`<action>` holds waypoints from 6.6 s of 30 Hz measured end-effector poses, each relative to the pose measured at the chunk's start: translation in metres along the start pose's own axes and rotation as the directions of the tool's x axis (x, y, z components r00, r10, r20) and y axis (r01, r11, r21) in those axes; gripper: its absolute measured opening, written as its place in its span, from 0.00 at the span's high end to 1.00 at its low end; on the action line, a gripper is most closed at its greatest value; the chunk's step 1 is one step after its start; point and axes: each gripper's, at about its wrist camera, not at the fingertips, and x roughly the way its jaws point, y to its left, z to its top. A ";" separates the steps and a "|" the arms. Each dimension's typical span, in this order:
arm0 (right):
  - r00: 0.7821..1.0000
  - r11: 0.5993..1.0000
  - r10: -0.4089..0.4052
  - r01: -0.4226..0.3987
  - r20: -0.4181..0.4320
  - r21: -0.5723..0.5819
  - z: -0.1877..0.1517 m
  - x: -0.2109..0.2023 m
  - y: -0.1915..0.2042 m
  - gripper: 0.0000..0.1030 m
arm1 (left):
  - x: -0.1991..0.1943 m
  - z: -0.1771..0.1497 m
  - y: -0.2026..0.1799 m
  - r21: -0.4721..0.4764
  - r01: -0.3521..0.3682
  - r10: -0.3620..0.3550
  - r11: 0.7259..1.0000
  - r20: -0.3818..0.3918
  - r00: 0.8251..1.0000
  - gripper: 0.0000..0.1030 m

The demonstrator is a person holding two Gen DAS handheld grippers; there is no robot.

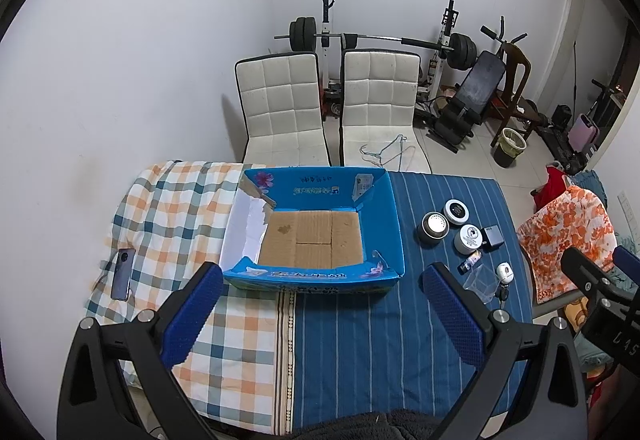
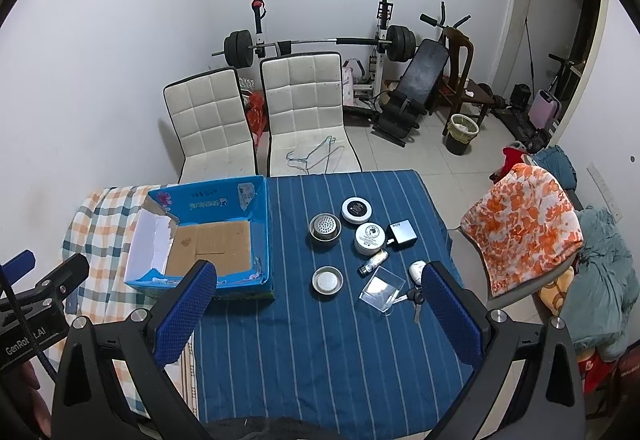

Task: Organize rigid objects
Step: 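Move left gripper to the metal mesh canister while right gripper approaches the white cream jar, then close left gripper on the mesh canister while right gripper closes on the white cream jar, then carry the canister with left gripper while right gripper carries the jar into the blue box, then lower canister and jar onto the box bottom and open both grippers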

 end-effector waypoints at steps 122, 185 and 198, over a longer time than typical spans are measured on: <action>0.755 0.977 0.126 0.019 -0.643 0.213 0.067 0.449 -0.101 0.31 | 0.434 0.015 -0.243 0.300 0.239 -0.072 0.923 -0.477 0.876 0.33; 0.766 0.990 0.135 -0.130 -0.628 0.055 0.065 0.487 0.295 0.31 | 0.450 0.035 0.117 0.043 0.149 -0.122 0.988 -0.374 0.919 0.58; 0.743 0.994 0.085 -0.111 -0.664 0.003 0.070 0.518 0.310 0.29 | 0.453 0.049 0.129 -0.020 0.165 -0.158 0.986 -0.413 0.897 0.58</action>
